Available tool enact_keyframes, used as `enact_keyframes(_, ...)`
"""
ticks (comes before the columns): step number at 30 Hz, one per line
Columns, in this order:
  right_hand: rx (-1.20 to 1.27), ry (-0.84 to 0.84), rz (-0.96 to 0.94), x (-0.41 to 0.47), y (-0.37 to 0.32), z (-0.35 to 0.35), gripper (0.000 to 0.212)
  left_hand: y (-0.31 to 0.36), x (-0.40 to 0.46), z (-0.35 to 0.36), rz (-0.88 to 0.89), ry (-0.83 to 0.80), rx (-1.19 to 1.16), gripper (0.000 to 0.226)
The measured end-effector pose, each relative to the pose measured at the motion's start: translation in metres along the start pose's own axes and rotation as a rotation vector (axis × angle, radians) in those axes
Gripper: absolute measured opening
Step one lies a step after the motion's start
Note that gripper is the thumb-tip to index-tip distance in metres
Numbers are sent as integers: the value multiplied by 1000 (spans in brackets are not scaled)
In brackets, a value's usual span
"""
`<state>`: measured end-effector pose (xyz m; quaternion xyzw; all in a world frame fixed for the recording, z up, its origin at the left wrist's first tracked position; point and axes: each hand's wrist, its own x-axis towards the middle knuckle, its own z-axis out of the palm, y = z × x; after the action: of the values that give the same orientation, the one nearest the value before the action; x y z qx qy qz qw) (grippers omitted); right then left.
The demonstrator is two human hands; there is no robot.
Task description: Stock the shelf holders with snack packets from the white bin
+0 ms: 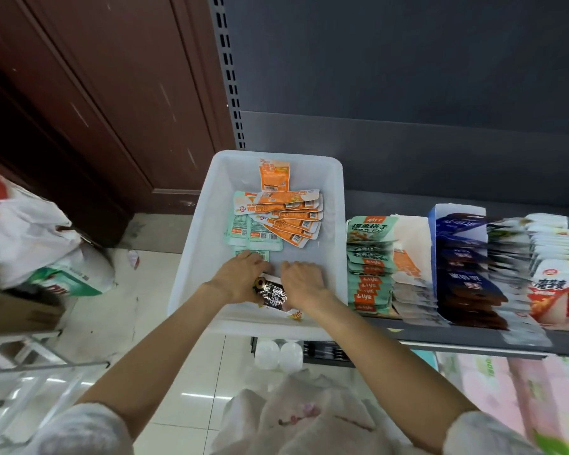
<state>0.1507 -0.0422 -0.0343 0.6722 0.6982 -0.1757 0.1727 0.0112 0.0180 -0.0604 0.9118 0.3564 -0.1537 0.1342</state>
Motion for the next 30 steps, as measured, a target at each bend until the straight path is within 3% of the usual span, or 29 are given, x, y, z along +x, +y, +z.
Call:
enact_keyframes(4, 157, 122, -28, -19, 7, -17, 30, -3, -6, -18, 18, 90, -140, 39)
enact_keyframes(9, 826, 517, -2, -70, 44, -55, 15, 12, -30, -58, 9, 425, -689, 15)
enact_keyframes(12, 1100, 571, 21, -105, 75, -69, 8, 47, -30, -88, 136, 450, -845, 9)
enact_keyframes(14, 1279, 537, 25, -128, 98, -68, 13, 74, -22, -106, 225, 478, -763, 13)
enact_keyframes(16, 1485, 623, 19, -151, 120, -60, 16, 101, -8, -123, 288, 612, -593, 23)
enact_keyframes(18, 1626, 844, 84, -174, 139, -50, 20, 129, 8, -138, 323, 759, -559, 27)
enact_keyframes(20, 1648, 1103, 190, -196, 156, -41, 20, 158, 24, -149, 318, 834, -674, 17)
enact_keyframes(22, 1618, 1307, 314, -217, 176, -30, 18, 187, 41, -152, 285, 792, -878, 11)
enact_keyframes(24, 1637, 1461, 433, -232, 204, -16, 15, 215, 60, -151, 298, 732, -901, 14)
enact_keyframes(27, 1652, 1561, 540, -245, 248, -3, 12, 253, 95, -145, 364, 655, -576, 28)
enact_keyframes(30, 1476, 1543, 555, -247, 288, -4, 14, 290, 125, -141, 359, 591, -318, 42)
